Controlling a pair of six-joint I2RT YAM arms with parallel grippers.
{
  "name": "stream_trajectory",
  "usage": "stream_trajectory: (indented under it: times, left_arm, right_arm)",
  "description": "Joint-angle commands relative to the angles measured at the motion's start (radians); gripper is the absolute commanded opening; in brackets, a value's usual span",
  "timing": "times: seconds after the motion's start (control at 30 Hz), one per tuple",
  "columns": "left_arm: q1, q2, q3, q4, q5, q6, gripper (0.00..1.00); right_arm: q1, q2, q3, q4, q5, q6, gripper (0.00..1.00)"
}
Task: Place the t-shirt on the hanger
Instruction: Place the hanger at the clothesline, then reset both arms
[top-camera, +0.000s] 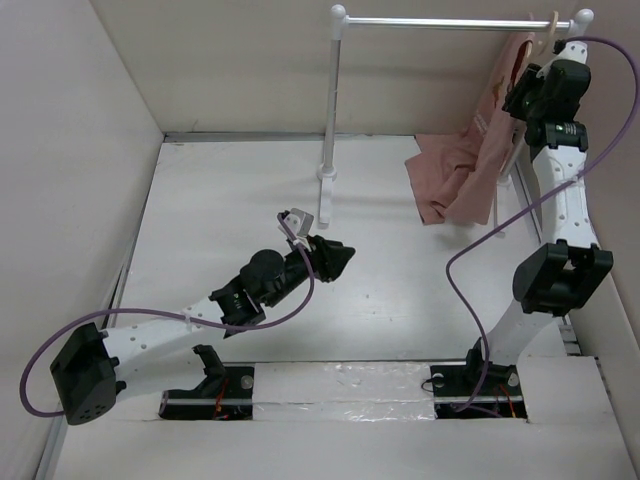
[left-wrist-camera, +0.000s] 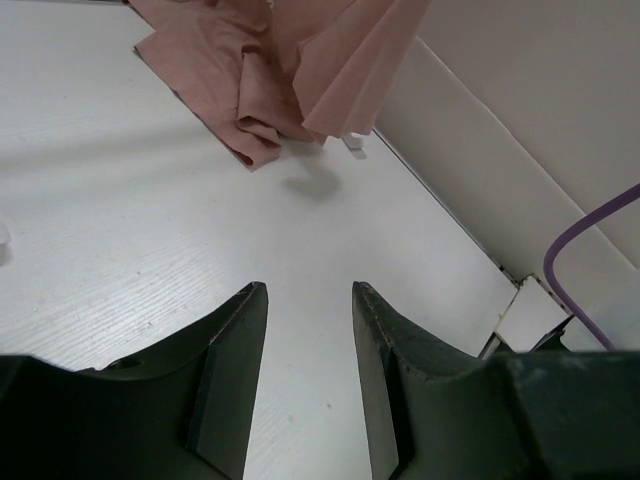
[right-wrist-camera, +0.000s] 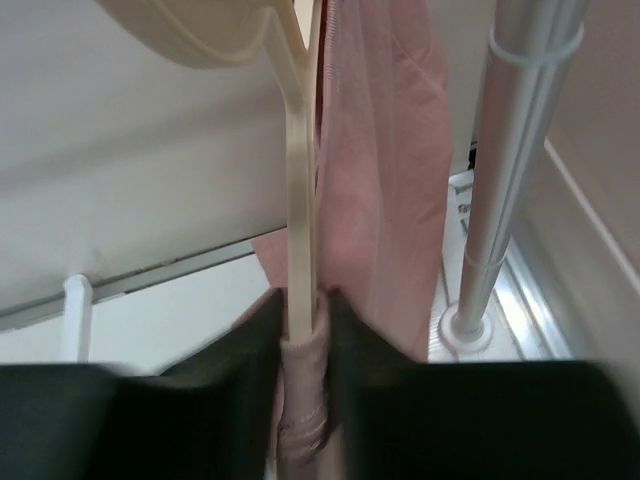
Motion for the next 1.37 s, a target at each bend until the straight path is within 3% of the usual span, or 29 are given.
stream_trajectory:
  times: [0.0,0.07,0.1,0.3,0.5,0.6,0.73,0.87,1.0,1.13,1.33]
  left_arm:
    - [0.002,-0.029,-0.016,0.061,-0.014,0.004,0.36]
    - [0.002,-0.034,-0.019,0.061,-0.02,0.004,0.37]
    - [0.002,-0.039,-0.019,0.057,-0.025,0.006,0.37]
    - [0.002,-0.051,-0.013,0.035,-0.06,0.003,0.39]
    - [0.002,-0.111,-0.029,0.054,-0.06,-0.008,0.52]
    - [0.002,-0.135,0.007,0.019,-0.071,-0.025,0.57]
    - [-0.007,-0.189,0.096,-0.098,-0.096,-0.065,0.61]
    - [-0.007,-0.307,0.095,-0.095,-0.109,-0.109,0.63]
    - [-0.007,-0.397,0.113,-0.145,-0.172,-0.103,0.65]
    - [-0.007,-0.499,0.138,-0.21,-0.215,-0.077,0.67]
    - [-0.007,-0.528,0.168,-0.31,-0.261,-0.077,0.72]
  right_arm:
    - [0.013,-0.044,0.046,0.006,0.046,0.005,0.43]
    - [0.023,-0.081,0.038,0.011,0.062,0.011,0.59]
    - [0.023,-0.099,0.029,0.014,0.077,0.014,0.73]
    - [0.041,-0.277,-0.055,0.046,0.117,0.028,1.0]
    - [0.124,-0.611,-0.28,0.201,0.177,0.066,1.0]
    - [0.205,-0.772,-0.49,0.304,0.147,0.123,1.0]
    - [0.286,-1.137,-0.763,0.454,0.06,0.21,1.0]
    - [0.299,-1.444,-0.978,0.45,0.059,0.305,1.0]
    - [0.299,-1.64,-1.029,0.376,0.083,0.309,1.0]
    - [0.299,-1.689,-0.985,0.197,0.158,0.263,1.0]
    - [0.299,-1.661,-0.986,0.177,0.145,0.241,1.0]
